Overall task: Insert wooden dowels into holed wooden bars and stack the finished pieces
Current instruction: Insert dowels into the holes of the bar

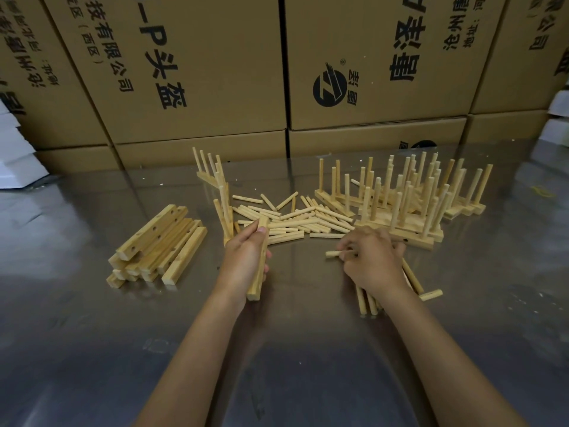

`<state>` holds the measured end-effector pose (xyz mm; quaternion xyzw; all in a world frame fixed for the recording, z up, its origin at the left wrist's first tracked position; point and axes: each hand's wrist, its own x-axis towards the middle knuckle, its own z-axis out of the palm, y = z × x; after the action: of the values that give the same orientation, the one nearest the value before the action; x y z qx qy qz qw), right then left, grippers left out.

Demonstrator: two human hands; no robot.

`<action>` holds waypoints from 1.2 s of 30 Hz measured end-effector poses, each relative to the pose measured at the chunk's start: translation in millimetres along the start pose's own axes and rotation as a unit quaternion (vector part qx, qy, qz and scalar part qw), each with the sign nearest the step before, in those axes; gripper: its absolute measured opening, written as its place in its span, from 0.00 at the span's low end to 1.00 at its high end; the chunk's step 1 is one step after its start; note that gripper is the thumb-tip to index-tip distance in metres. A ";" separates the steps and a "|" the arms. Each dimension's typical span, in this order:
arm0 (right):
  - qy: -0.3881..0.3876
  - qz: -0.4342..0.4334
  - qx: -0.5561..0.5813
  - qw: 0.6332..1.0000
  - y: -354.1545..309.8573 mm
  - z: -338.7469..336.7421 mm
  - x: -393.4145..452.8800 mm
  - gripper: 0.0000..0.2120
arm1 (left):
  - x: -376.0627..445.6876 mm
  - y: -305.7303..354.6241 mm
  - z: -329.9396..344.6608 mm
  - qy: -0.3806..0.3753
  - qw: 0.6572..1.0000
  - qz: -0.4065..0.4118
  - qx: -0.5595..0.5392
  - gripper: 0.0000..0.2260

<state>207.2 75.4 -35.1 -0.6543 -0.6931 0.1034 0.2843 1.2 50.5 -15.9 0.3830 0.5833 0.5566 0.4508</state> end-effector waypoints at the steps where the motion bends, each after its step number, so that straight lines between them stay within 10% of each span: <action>1: 0.013 -0.024 0.000 1.000 -1.7 0.1 -1.0 0.10 | 0.8 0.3 0.1 0.004 1.000 -0.009 -0.012 0.11; 10: 0.014 -0.268 0.089 0.959 -50.3 7.1 -31.6 0.09 | -0.5 -0.8 3.1 -0.025 0.996 -0.051 -0.070 0.14; 36: 0.077 -0.226 0.106 0.965 -51.5 7.9 -33.3 0.06 | -18.1 -1.4 25.5 -0.006 0.999 0.026 -0.018 0.18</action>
<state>158.7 38.8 -23.6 -0.4526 -0.7839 0.0587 0.4210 31.0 40.9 -14.9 0.3930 0.5603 0.5763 0.4467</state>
